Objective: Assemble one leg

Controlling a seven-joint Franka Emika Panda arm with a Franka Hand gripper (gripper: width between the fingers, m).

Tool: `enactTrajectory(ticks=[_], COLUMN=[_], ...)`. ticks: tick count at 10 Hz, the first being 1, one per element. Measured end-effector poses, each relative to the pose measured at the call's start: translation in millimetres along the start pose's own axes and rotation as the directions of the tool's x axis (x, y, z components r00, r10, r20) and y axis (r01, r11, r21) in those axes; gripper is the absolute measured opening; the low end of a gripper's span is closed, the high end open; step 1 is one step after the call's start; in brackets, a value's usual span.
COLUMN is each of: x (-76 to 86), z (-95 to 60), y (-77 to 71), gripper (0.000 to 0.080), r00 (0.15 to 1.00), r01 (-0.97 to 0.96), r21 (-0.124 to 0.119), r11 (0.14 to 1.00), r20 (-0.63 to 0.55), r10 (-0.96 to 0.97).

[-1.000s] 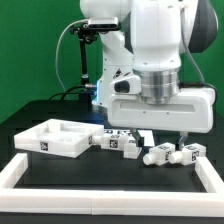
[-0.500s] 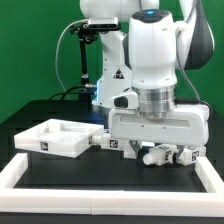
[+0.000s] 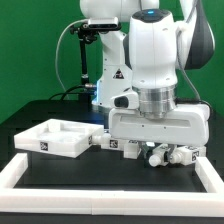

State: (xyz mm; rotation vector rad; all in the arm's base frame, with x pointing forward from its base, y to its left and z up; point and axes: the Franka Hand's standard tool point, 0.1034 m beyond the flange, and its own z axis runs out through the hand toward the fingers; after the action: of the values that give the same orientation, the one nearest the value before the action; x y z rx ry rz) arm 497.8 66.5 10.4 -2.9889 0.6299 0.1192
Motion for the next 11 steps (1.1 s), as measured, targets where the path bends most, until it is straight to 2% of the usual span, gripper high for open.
enactTrajectory(ticks=[3, 5, 6, 7, 8, 9, 10, 11], x=[2.8, 2.6, -7.7, -21.3, -40.0, -52.4, -58.0, -56.0], z=[-3.4, -33.0, -44.5, -47.8, -47.9, -43.9, -41.2, -41.8], y=[2.5, 5.0, 4.7, 7.6, 9.8, 3.9, 1.7, 1.9], gripper=[0.0271, 0.0271, 0.0271, 0.0271, 0.0271, 0.0271, 0.0271, 0.0271], r00=[0.999, 0.998, 0.997, 0.997, 0.996, 0.996, 0.994, 0.994], r01=[0.039, 0.060, 0.070, 0.079, 0.094, 0.085, 0.108, 0.106], r21=[-0.004, -0.007, -0.006, -0.008, -0.012, -0.010, -0.013, -0.011], r11=[0.999, 0.998, 0.998, 0.997, 0.996, 0.996, 0.994, 0.994], r20=[0.002, 0.036, 0.030, 0.024, 0.014, -0.037, -0.031, -0.033], r10=[-0.039, -0.060, -0.070, -0.079, -0.093, -0.085, -0.108, -0.106])
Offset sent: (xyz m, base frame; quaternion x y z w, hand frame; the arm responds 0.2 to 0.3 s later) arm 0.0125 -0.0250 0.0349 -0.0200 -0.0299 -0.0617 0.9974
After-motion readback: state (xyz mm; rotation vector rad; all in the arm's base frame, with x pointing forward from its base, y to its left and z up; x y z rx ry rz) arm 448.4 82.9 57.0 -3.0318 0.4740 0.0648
